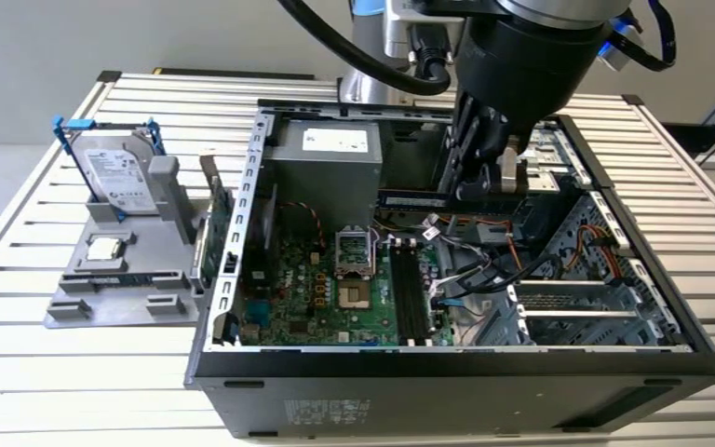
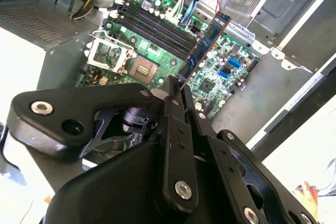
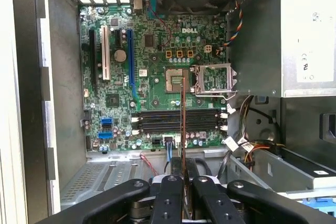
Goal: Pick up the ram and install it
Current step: 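Pick up the ram and move it above insertion slot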
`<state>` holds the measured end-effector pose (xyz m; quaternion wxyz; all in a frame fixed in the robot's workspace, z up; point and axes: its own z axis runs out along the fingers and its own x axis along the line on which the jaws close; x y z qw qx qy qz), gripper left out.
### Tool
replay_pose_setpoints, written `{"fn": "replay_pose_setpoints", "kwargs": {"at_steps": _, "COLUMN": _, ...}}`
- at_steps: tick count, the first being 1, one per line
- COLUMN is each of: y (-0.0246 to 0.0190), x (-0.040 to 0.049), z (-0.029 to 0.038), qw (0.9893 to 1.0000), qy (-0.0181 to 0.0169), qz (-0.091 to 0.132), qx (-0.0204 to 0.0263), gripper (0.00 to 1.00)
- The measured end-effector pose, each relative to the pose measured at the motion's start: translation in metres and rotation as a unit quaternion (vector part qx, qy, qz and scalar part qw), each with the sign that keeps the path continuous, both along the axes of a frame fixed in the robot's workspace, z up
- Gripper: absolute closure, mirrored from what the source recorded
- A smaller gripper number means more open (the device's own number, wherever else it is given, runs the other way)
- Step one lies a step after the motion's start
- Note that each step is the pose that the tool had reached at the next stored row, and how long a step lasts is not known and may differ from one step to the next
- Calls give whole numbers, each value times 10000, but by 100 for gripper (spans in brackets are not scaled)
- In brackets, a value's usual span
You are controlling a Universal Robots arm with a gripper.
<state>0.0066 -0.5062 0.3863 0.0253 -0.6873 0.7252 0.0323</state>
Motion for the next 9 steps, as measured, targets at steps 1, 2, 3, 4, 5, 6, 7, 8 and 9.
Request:
{"fn": "replay_pose_setpoints", "kwargs": {"at_steps": 1, "y": 0, "x": 0, "z": 0, "qw": 10000, "qy": 0, "qz": 0, "qx": 0, "gripper": 100}}
{"fn": "replay_pose_setpoints", "kwargs": {"at_steps": 2, "y": 0, "x": 0, "z": 0, "qw": 10000, "qy": 0, "qz": 0, "qx": 0, "gripper": 100}}
{"fn": "replay_pose_setpoints", "kwargs": {"at_steps": 3, "y": 0, "x": 0, "z": 0, "qw": 10000, "qy": 0, "qz": 0, "qx": 0, "gripper": 100}}
{"fn": "replay_pose_setpoints", "kwargs": {"at_steps": 4, "y": 0, "x": 0, "z": 0, "qw": 10000, "qy": 0, "qz": 0, "qx": 0, "gripper": 100}}
{"fn": "replay_pose_setpoints", "kwargs": {"at_steps": 5, "y": 0, "x": 0, "z": 0, "qw": 10000, "qy": 0, "qz": 0, "qx": -1, "gripper": 100}}
{"fn": "replay_pose_setpoints", "kwargs": {"at_steps": 6, "y": 0, "x": 0, "z": 0, "qw": 10000, "qy": 0, "qz": 0, "qx": -1, "gripper": 100}}
{"fn": "replay_pose_setpoints", "kwargs": {"at_steps": 7, "y": 0, "x": 0, "z": 0, "qw": 10000, "qy": 0, "qz": 0, "qx": -1, "gripper": 100}}
{"fn": "replay_pose_setpoints", "kwargs": {"at_steps": 8, "y": 0, "x": 0, "z": 0, "qw": 10000, "qy": 0, "qz": 0, "qx": -1, "gripper": 100}}
{"fn": "replay_pose_setpoints", "kwargs": {"at_steps": 9, "y": 0, "x": 0, "z": 0, "qw": 10000, "qy": 0, "qz": 0, "qx": -2, "gripper": 100}}
